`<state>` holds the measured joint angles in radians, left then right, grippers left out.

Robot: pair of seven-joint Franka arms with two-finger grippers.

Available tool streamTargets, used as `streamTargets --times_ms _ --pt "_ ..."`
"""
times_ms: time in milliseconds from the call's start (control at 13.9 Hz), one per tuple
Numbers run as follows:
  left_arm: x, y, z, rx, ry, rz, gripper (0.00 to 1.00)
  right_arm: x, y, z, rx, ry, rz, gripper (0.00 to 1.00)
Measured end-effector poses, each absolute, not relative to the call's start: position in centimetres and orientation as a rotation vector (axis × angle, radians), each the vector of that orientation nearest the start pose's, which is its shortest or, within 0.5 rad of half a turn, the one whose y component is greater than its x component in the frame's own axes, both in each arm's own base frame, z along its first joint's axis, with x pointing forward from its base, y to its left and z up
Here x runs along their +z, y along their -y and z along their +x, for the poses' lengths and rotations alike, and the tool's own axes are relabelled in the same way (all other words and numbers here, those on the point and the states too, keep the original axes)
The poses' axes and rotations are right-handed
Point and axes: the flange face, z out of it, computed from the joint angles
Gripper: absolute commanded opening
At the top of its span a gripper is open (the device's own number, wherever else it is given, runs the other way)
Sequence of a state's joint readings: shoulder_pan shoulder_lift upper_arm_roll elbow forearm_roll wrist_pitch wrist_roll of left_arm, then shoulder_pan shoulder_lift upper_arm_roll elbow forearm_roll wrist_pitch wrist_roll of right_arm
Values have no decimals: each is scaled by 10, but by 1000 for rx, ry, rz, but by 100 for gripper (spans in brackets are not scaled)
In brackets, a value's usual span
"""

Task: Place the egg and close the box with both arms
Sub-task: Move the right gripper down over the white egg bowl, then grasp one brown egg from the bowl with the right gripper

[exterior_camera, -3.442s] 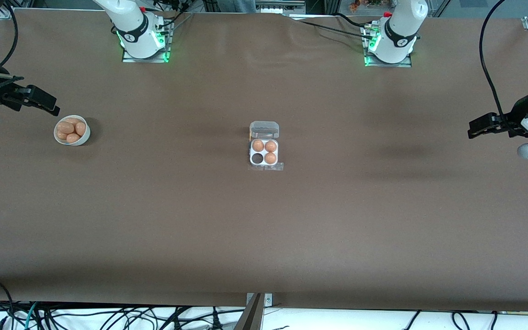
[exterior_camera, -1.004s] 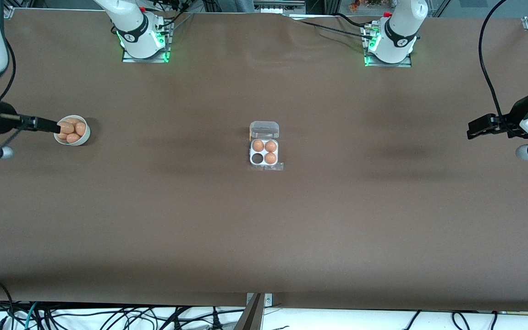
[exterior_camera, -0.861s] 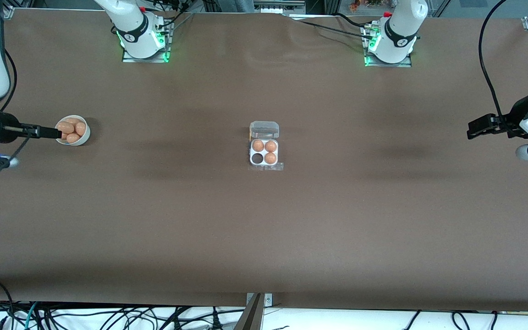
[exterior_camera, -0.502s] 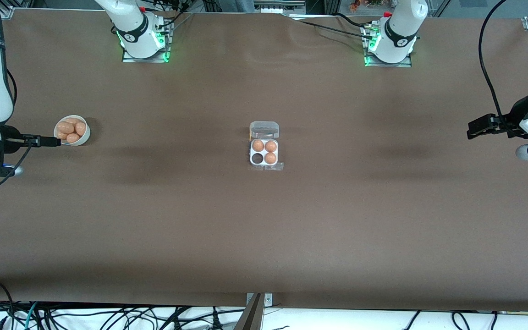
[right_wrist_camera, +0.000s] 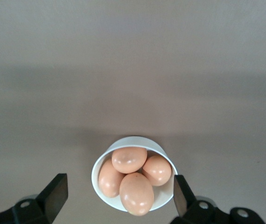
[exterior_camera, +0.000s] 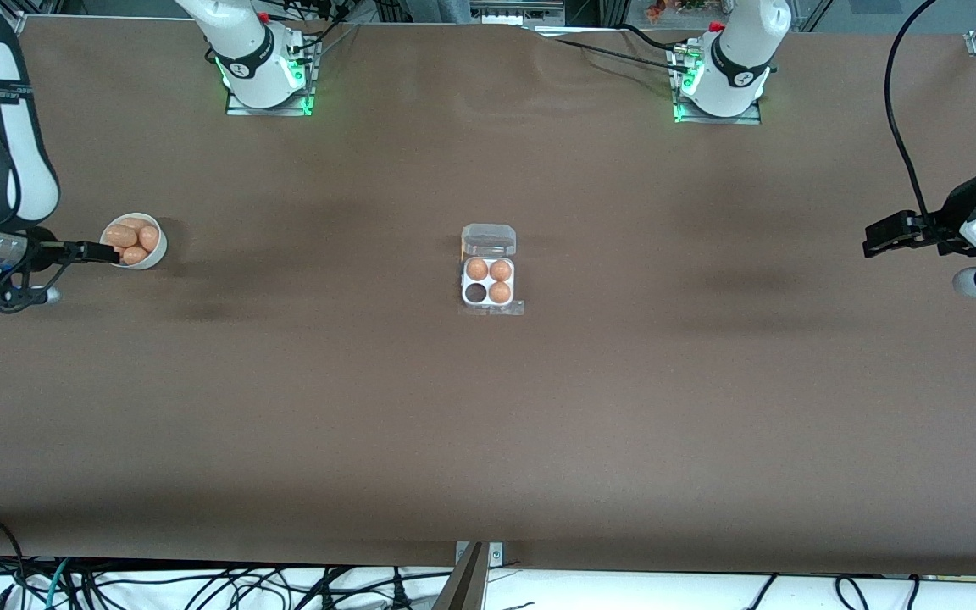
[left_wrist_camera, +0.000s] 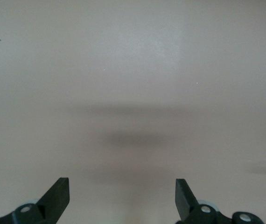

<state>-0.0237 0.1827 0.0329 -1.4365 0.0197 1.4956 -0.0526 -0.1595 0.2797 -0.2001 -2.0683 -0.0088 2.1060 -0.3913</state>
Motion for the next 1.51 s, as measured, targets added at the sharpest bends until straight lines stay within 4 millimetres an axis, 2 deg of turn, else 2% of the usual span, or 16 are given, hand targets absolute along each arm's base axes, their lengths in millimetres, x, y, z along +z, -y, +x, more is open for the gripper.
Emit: streamTargets --times_ms 143,430,574,932,1363,1506 --pt "576 -6 600 191 96 -3106 100 267 198 502 381 71 -3082 100" --pt "576 -6 600 191 96 -3106 100 257 210 483 402 96 -3067 100" --pt "576 -6 600 191 97 -3106 100 254 217 478 400 98 -3068 100" --pt "576 -6 600 191 97 -3106 100 240 216 473 414 99 -3066 98" --pt "572 -6 602 201 97 -3105 100 231 215 469 449 99 -3054 66" --pt "571 -6 602 203 96 -3105 100 228 214 468 464 98 -3048 58"
